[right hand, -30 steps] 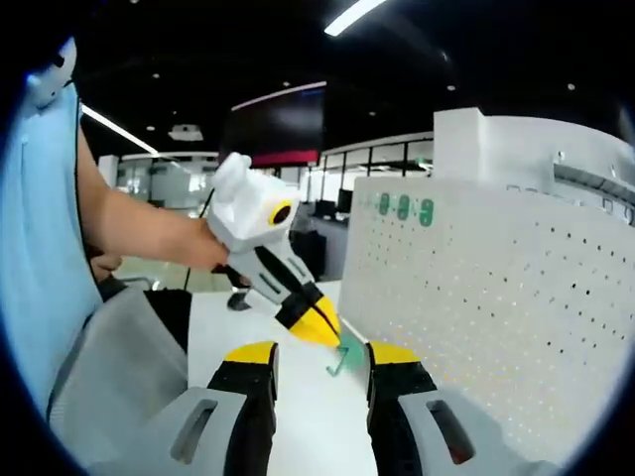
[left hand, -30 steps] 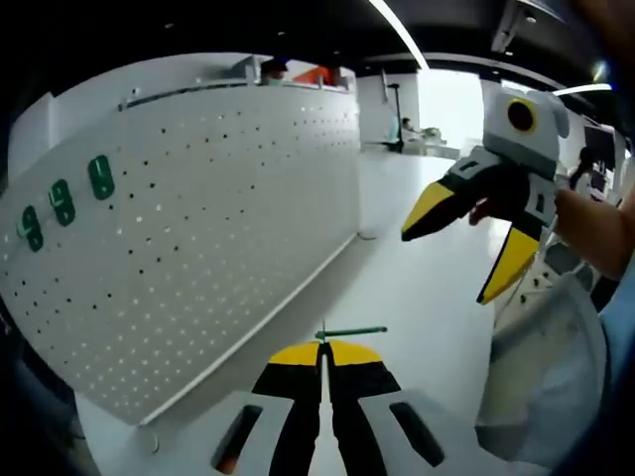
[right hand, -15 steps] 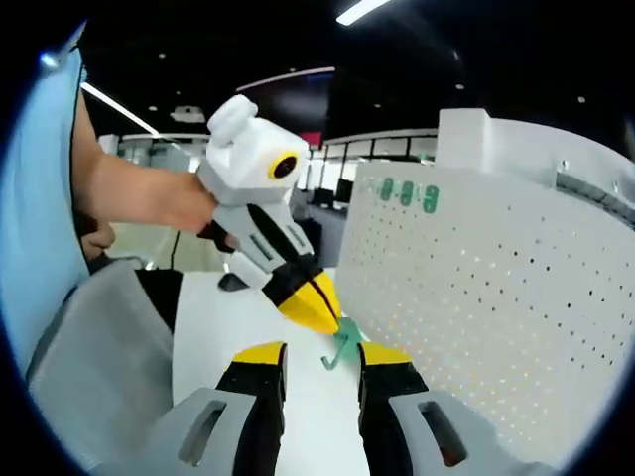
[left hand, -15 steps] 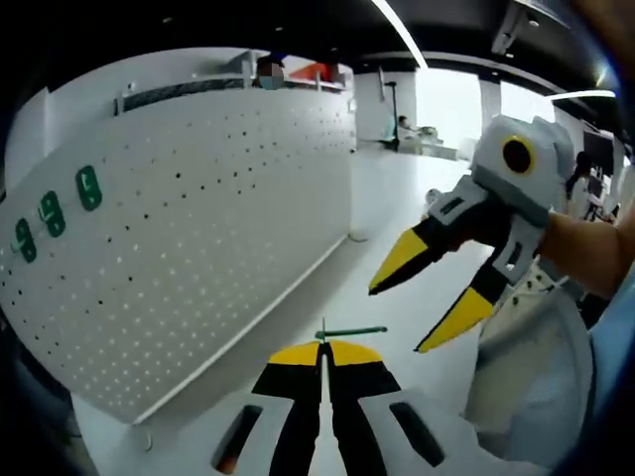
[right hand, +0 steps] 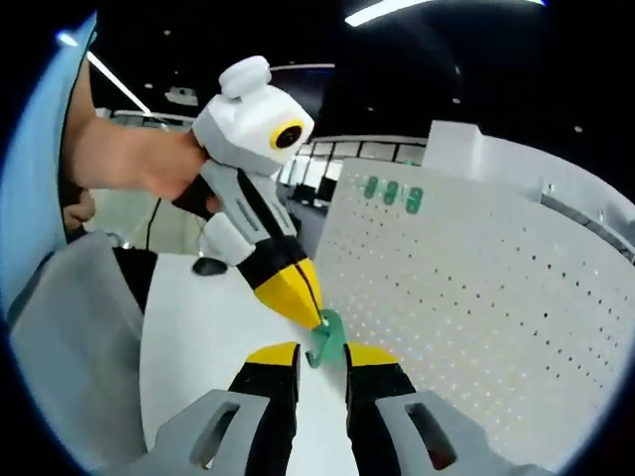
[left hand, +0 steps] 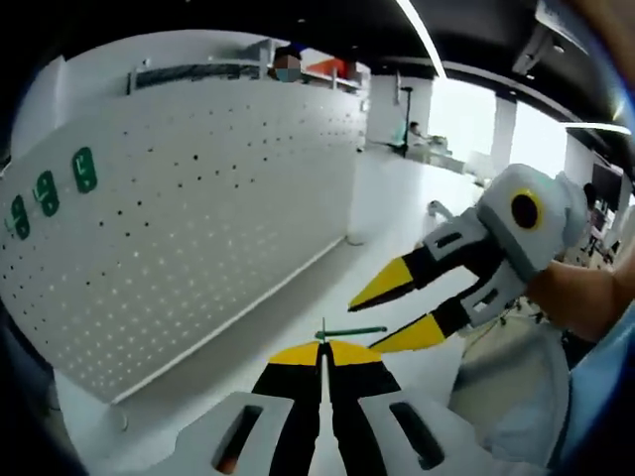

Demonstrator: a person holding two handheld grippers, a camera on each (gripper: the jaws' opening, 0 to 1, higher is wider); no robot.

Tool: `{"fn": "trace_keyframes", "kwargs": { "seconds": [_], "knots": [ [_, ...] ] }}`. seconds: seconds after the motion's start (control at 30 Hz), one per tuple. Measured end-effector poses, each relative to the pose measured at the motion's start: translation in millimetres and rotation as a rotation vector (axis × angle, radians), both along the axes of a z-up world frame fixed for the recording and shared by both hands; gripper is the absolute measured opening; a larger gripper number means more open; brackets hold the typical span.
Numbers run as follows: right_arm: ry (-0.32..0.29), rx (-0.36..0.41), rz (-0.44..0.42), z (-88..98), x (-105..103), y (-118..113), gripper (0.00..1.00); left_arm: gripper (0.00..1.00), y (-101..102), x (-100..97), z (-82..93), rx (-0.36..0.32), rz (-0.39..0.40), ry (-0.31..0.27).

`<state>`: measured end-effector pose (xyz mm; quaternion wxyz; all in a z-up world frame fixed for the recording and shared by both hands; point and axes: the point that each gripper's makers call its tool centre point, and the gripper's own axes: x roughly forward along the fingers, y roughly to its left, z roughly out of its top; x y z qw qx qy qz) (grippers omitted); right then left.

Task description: Insert the hook assembly into the mounting plate slot until the hook locks in place.

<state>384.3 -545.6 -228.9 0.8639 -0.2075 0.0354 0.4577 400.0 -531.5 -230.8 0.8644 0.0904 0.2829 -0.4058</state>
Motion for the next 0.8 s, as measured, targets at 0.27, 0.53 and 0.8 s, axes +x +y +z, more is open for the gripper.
{"fn": "trace_keyframes", "kwargs": {
  "seconds": [0.27,0.53,0.8],
  "knots": [
    [-0.059,-0.027,-0.009,1.2,2,-1,0.09,0.01,-4,-1.5,-0.2,-0.012,0.013,0.037],
    [-0.102,-0.071,-0.022,-1.2,4,-1,0.06,0.01,-10,-5.4,1.0,-0.061,0.018,0.088],
    [-0.113,-0.08,-0.019,-0.5,5,-2,0.04,0.01,-11,-7.1,1.5,-0.086,0.023,0.117]
  ]
}}
